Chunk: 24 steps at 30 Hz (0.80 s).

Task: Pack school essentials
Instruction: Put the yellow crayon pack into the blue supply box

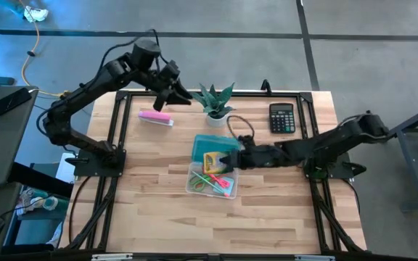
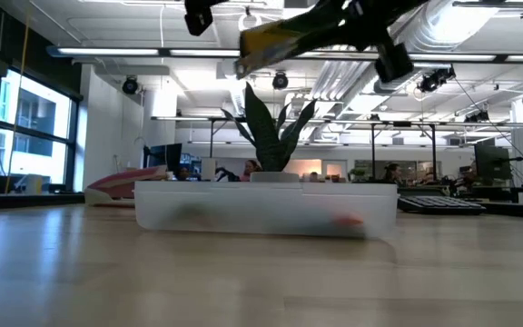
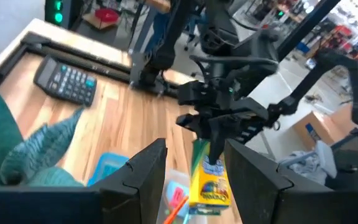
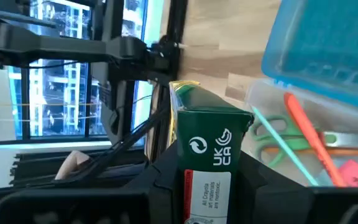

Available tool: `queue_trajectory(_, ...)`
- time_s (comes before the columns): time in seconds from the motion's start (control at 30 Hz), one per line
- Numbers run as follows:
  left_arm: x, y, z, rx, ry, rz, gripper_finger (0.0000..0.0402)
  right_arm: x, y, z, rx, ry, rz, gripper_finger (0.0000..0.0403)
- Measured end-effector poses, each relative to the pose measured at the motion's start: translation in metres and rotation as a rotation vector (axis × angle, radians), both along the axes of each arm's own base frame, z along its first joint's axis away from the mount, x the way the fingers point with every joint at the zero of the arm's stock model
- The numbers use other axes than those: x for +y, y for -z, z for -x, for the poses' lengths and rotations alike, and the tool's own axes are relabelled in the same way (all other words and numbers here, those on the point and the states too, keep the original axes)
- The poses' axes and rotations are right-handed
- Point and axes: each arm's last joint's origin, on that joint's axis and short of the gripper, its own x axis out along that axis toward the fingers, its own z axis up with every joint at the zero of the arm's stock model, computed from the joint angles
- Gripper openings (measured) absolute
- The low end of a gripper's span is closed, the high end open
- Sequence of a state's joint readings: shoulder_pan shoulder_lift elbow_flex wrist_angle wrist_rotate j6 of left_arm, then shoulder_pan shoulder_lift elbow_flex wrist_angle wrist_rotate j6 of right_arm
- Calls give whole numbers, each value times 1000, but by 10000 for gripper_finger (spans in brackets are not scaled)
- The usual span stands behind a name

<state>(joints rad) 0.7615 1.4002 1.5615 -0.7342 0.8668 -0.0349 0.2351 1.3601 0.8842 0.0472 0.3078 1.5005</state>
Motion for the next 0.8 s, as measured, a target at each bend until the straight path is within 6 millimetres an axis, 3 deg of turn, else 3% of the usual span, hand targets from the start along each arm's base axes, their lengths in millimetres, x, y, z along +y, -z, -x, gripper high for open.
queue_trajectory(0.3,4,23,-4,51,-27,18,152,19,43,-34,79,-38,-17,71)
queue_trajectory(0.5,4,25,-4,56,-27,23,152,23,64,-41,129,-36,-35,71)
queue_trajectory(0.8,4,25,-4,61,-26,27,152,26,79,-45,169,3,-96,71)
